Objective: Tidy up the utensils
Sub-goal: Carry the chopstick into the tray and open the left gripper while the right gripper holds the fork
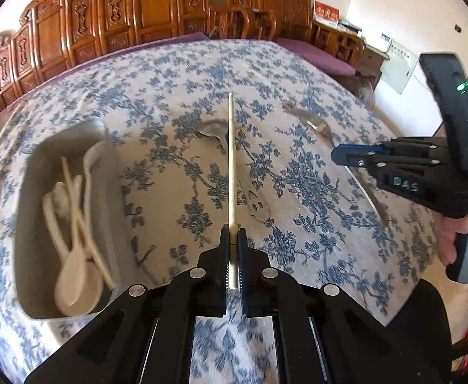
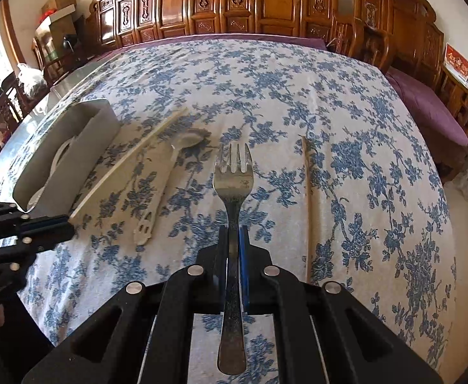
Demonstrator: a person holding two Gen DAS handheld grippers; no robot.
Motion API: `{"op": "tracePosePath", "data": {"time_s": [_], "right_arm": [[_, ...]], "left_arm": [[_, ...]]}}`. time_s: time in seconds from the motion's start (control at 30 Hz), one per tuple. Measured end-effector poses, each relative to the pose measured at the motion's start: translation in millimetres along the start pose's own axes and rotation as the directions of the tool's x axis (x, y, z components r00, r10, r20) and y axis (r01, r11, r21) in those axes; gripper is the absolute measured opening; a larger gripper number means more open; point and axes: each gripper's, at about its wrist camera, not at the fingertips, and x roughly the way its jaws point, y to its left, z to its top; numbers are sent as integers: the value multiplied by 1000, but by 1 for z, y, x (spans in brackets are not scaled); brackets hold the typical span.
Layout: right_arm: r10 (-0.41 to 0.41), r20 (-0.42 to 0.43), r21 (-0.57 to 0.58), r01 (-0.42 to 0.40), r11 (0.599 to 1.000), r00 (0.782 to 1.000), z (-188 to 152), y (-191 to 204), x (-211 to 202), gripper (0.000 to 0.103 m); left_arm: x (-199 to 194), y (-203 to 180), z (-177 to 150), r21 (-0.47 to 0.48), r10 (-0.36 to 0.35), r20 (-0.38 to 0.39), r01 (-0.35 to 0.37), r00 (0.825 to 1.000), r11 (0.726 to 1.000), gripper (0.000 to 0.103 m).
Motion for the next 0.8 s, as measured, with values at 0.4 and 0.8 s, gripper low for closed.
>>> {"op": "tracePosePath", "data": {"time_s": [0.4,0.8], "right_arm": [[10,38,-61,-8,998,999,17,47,-30,8],[43,21,-92,-41,995,999,20,77,-31,8]], "left_arm": [[-66,36,-2,-41,49,85,-45,995,998,4],[-88,96,-6,-102,114,87,-105,990,989,4]]}}
